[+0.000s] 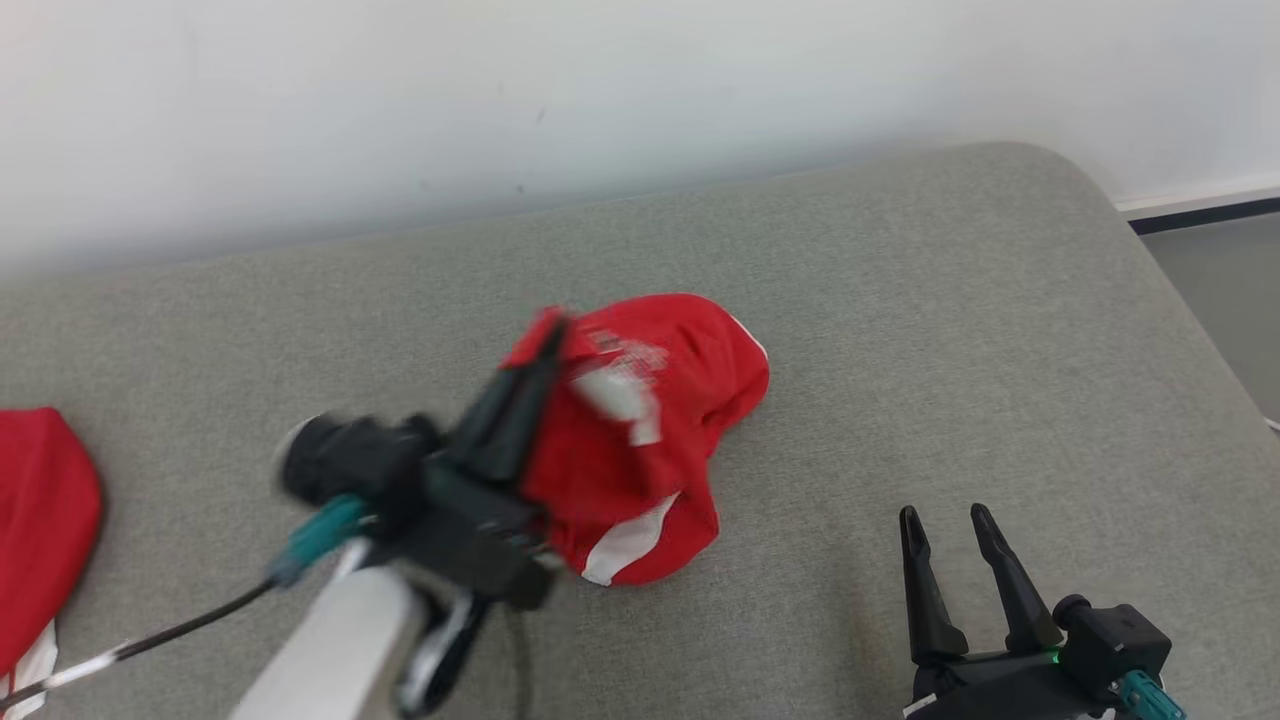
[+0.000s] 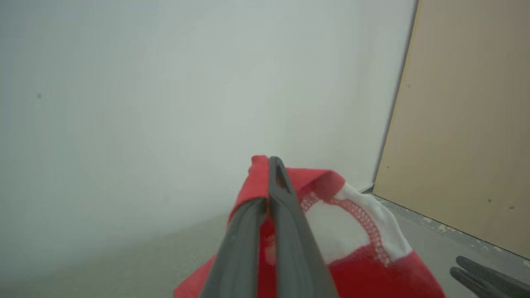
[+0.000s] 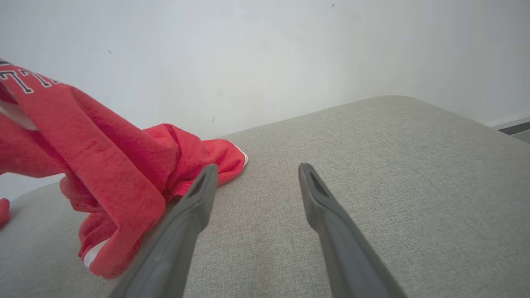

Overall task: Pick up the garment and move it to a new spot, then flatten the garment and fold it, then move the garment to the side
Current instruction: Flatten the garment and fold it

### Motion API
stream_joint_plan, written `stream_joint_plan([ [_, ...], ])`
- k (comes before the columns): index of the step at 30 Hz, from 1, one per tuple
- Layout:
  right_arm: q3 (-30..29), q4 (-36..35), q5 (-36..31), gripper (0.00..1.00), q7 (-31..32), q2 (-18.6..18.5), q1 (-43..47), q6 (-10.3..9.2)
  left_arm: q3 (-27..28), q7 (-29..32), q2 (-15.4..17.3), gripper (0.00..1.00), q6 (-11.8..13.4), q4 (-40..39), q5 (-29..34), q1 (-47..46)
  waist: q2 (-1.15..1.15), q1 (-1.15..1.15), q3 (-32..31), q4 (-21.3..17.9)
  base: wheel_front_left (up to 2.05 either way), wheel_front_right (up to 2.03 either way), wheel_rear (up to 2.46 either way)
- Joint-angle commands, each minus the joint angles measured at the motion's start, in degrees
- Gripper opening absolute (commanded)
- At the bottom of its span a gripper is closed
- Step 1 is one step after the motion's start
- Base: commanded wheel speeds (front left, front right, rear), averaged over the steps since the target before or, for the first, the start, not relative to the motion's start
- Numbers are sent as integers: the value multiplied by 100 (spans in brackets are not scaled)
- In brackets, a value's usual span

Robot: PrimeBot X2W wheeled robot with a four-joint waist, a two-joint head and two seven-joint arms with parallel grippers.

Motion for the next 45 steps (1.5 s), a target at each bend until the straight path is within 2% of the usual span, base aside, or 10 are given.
stream_joint_plan([
  [1, 1, -5, -35, 100, -7, 2, 12, -13, 226, -13, 222, 0, 55, 43, -78, 330, 0, 0, 29, 59, 0, 0, 0],
  [6, 55, -10, -7, 100, -7, 2, -78, -13, 895, -13, 759, 0, 109, 154, -221, 1056, 0, 0, 97, 140, 0, 0, 0],
  [12, 94, 6, -17, 100, -7, 2, -71, -13, 1382, -13, 988, 0, 103, 337, -271, 1718, 0, 0, 140, 236, 0, 0, 0],
  [23, 133, 63, -76, 100, -7, 2, -92, -13, 1989, -13, 682, 0, -29, 956, -115, 2350, 0, 0, 124, 399, 0, 0, 0],
  [24, 136, 65, -90, 100, -7, 2, -77, -13, 2007, -13, 645, 5, -53, 996, -70, 2337, 0, 0, 103, 422, 0, 0, 0],
  [26, 139, 75, -105, 100, -7, 2, -38, -13, 2081, -13, 558, 80, -68, 1017, 21, 2313, 0, 0, 60, 466, 0, 0, 0],
  [27, 140, 81, -113, 100, -7, 1, -21, -13, 2136, -13, 508, 100, -79, 1004, 95, 2319, 0, 0, 41, 486, 0, 0, 0],
  [31, 135, 85, -128, 100, -7, 2, 0, -13, 2426, -13, 268, 100, -110, 789, 339, 2438, 0, 0, -26, 585, 0, 0, 0],
  [39, 137, 62, -165, 100, -8, 1, 41, -13, 3343, -14, -448, 100, -153, -271, 1078, 3071, 0, 0, -55, 786, 0, 0, 0],
  [45, 149, 159, -204, 100, -7, 1, 64, -13, 3685, -13, -753, 100, -185, -770, 1545, 3387, 0, 0, -99, 903, 0, 0, 0],
])
